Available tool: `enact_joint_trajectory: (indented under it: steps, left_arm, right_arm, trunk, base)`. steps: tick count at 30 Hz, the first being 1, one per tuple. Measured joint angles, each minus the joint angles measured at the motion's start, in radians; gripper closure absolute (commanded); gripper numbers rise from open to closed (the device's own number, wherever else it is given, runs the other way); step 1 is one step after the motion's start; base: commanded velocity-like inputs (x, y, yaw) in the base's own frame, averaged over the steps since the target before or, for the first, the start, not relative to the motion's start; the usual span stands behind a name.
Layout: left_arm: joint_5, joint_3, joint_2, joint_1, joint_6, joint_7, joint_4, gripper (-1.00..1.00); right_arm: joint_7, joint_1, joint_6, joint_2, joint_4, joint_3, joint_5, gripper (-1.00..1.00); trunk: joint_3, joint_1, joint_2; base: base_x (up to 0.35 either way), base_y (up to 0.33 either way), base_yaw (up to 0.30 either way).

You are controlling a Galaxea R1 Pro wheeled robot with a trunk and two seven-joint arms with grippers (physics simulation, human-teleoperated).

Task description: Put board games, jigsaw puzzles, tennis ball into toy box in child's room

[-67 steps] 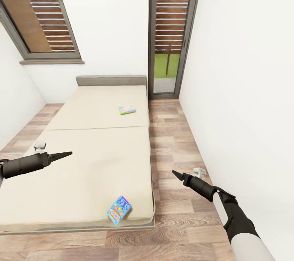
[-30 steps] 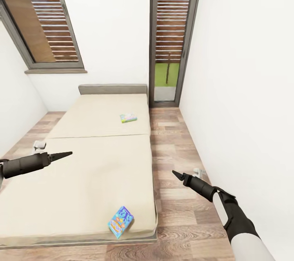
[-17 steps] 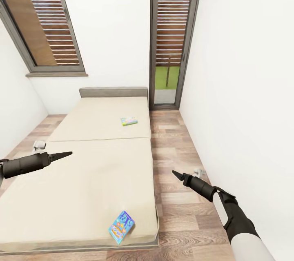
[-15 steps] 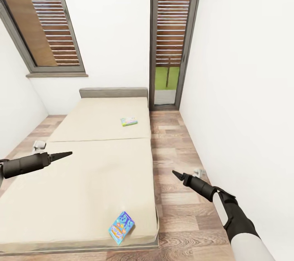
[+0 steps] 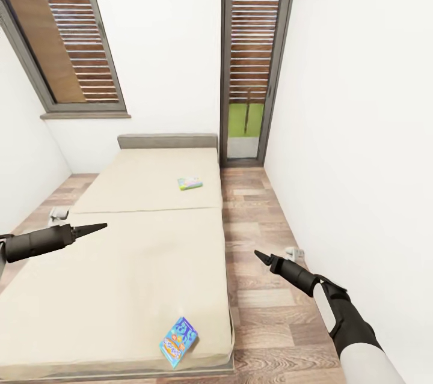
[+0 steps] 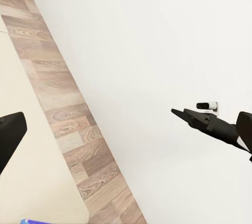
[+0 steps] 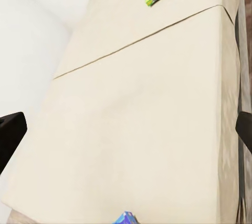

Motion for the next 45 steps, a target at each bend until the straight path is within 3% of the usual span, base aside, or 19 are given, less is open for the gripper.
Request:
enact_joint_trajectory:
  steps: [45]
  left_arm:
    - [0.000, 0.000, 0.000, 0.000, 0.001, -0.002, 0.001, -1.00]
  right_arm:
    - [0.001, 0.000, -0.019, -0.002, 0.000, -0.004, -0.007, -1.00]
  trunk:
    - [0.014, 0.000, 0.000]
  base:
    - [0.000, 0.009, -0.005]
